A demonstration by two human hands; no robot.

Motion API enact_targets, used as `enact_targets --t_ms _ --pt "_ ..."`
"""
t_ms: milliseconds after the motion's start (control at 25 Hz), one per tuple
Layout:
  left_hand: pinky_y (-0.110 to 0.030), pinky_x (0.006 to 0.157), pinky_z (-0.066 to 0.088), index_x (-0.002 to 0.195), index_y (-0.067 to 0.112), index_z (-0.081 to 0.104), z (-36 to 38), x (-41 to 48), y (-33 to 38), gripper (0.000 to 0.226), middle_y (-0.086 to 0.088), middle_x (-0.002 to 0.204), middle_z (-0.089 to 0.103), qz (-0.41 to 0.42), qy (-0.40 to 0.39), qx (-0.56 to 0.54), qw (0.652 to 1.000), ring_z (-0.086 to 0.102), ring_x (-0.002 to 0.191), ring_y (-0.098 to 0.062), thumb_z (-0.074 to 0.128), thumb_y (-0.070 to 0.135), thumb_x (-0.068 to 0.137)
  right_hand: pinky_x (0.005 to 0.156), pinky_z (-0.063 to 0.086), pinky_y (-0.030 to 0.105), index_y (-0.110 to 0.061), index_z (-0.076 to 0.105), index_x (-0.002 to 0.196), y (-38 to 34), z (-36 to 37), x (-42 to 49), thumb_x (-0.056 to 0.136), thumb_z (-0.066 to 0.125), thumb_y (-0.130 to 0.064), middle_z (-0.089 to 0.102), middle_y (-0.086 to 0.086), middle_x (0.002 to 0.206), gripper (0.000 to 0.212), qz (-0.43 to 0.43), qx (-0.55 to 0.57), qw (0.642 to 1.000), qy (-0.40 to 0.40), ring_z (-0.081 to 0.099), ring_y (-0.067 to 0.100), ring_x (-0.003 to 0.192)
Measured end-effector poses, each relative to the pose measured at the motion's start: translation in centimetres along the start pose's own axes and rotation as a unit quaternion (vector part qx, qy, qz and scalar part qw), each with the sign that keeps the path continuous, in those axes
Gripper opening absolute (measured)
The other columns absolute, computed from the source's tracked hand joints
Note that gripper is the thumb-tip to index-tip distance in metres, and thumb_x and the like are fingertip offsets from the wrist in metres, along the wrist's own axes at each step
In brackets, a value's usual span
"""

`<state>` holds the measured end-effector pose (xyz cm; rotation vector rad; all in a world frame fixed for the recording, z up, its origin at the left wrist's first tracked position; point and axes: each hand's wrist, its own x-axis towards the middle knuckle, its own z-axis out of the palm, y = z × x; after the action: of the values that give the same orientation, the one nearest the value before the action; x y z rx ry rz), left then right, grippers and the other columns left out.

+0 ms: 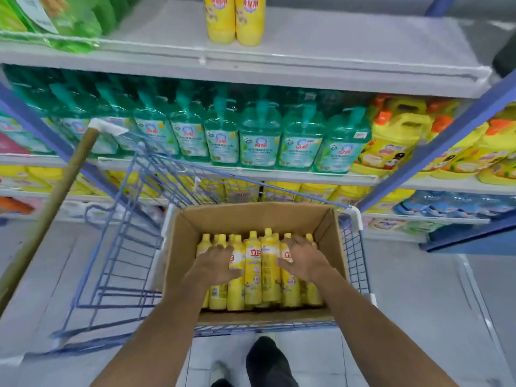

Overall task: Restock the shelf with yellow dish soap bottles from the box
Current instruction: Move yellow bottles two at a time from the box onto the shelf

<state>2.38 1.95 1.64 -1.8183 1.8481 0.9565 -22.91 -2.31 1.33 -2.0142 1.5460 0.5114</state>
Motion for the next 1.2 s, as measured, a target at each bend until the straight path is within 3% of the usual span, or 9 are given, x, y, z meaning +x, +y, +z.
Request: enact_targets --t_ms 320,480,680,760,1000,1080,1200 --pt "-0.047 0.103 0.045 0.151 0.014 0.033 1.5 6.0 -2.2 0.085 -0.012 0.148 0.042 -0.071 -0.03 -0.065 0.995 0.043 0.135 -0.033 0.057 0.065 0.088 0.102 0.046 0.048 -0.015 0.047 0.134 5.5 4.2 7.3 0.087 0.047 -0.068 0.054 0.011 0.138 0.071 0.038 0.074 0.994 -0.063 0.043 0.033 0.134" --pt "-0.046 0.094 0.049 0.136 0.015 0.047 1.8 9.5 -4.3 0.09 -0.009 0.129 0.055 -0.072 -0.032 -0.105 0.991 0.055 0.121 -0.031 0.048 0.081 0.075 0.096 0.048 0.042 -0.015 0.056 0.124 6.5 5.7 9.8 0.09 0.055 -0.059 0.056 0.01 0.126 0.056 0.07 0.106 0.989 -0.07 0.053 0.032 0.12" --pt "-0.04 0.101 0.044 0.141 0.005 0.042 2.6 14.8 -5.0 0.067 -0.015 0.142 0.048 -0.086 -0.019 -0.14 0.986 0.048 0.13 -0.031 0.064 0.046 0.093 0.094 0.045 0.036 -0.013 0.052 0.132 7.0 7.9 12.8 0.091 0.063 -0.049 0.055 0.011 0.128 0.056 0.092 0.148 0.983 -0.054 0.053 0.028 0.121" --pt "-0.04 0.1 0.043 0.141 0.005 0.043 3.9 16.7 -5.4 0.063 -0.017 0.141 0.05 -0.102 -0.003 -0.14 0.985 0.048 0.13 -0.032 0.067 0.039 0.093 0.089 0.045 0.033 -0.012 0.054 0.13 7.1 8.8 14.3 0.091 0.067 -0.046 0.058 0.01 0.123 0.053 0.103 0.172 0.979 -0.046 0.059 0.026 0.112" --pt "-0.035 0.077 0.051 0.106 0.01 0.061 5.6 19.8 -6.6 0.038 -0.012 0.108 0.068 -0.153 0.037 -0.175 0.972 0.064 0.105 -0.032 0.08 0.029 0.078 0.088 0.053 0.037 -0.012 0.06 0.119 7.2 10.5 17.0 0.079 0.082 -0.038 0.068 0.01 0.116 0.053 0.144 0.232 0.962 0.009 0.064 0.03 0.108" --pt "-0.034 0.077 0.053 0.095 0.014 0.063 5.4 20.2 -7.1 0.039 -0.01 0.103 0.07 -0.17 0.04 -0.192 0.966 0.065 0.101 -0.031 0.084 0.033 0.069 0.089 0.053 0.034 -0.015 0.062 0.12 7.5 10.7 17.4 0.075 0.086 -0.039 0.069 0.005 0.119 0.057 0.15 0.266 0.952 0.0 0.065 0.026 0.109" --pt "-0.036 0.084 0.054 0.101 0.018 0.061 5.7 20.1 -7.5 0.049 -0.007 0.108 0.067 -0.163 0.014 -0.197 0.967 0.063 0.107 -0.031 0.085 0.041 0.064 0.081 0.045 0.024 -0.014 0.063 0.126 7.7 10.8 17.1 0.069 0.089 -0.039 0.069 0.001 0.123 0.067 0.15 0.292 0.944 -0.022 0.064 0.019 0.11"
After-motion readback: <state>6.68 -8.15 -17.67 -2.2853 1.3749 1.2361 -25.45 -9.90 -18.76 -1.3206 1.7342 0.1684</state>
